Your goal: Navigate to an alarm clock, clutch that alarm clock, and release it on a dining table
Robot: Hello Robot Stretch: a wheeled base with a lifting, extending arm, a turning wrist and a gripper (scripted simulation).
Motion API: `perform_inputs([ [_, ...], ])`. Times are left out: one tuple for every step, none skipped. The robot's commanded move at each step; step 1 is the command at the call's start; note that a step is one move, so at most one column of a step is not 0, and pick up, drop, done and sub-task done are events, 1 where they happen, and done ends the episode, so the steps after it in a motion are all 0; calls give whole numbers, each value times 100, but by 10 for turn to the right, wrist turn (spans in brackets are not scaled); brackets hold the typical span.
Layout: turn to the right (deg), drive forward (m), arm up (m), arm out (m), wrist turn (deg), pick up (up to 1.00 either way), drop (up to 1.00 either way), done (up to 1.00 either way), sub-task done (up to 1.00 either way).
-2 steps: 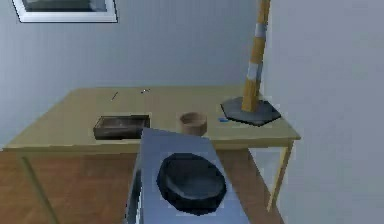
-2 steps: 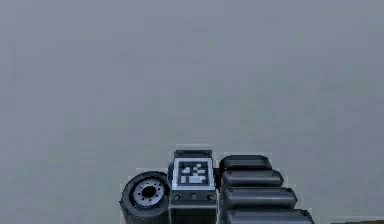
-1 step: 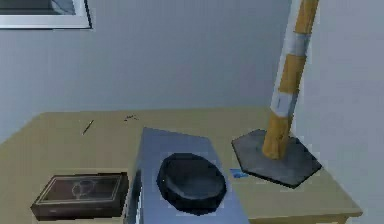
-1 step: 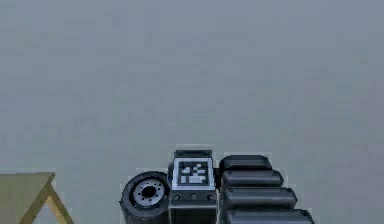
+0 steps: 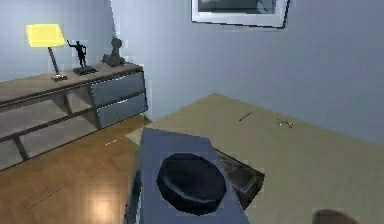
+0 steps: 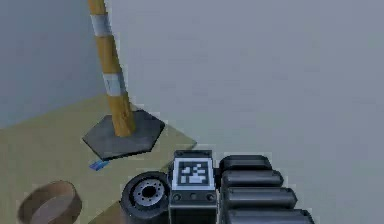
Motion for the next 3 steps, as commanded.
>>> perform_inputs([
  [-450, 0, 0, 0, 0, 0, 0, 0, 0],
  [-120, 0, 0, 0, 0, 0, 0, 0, 0],
  [0, 0, 0, 48, 0, 0, 0, 0, 0],
])
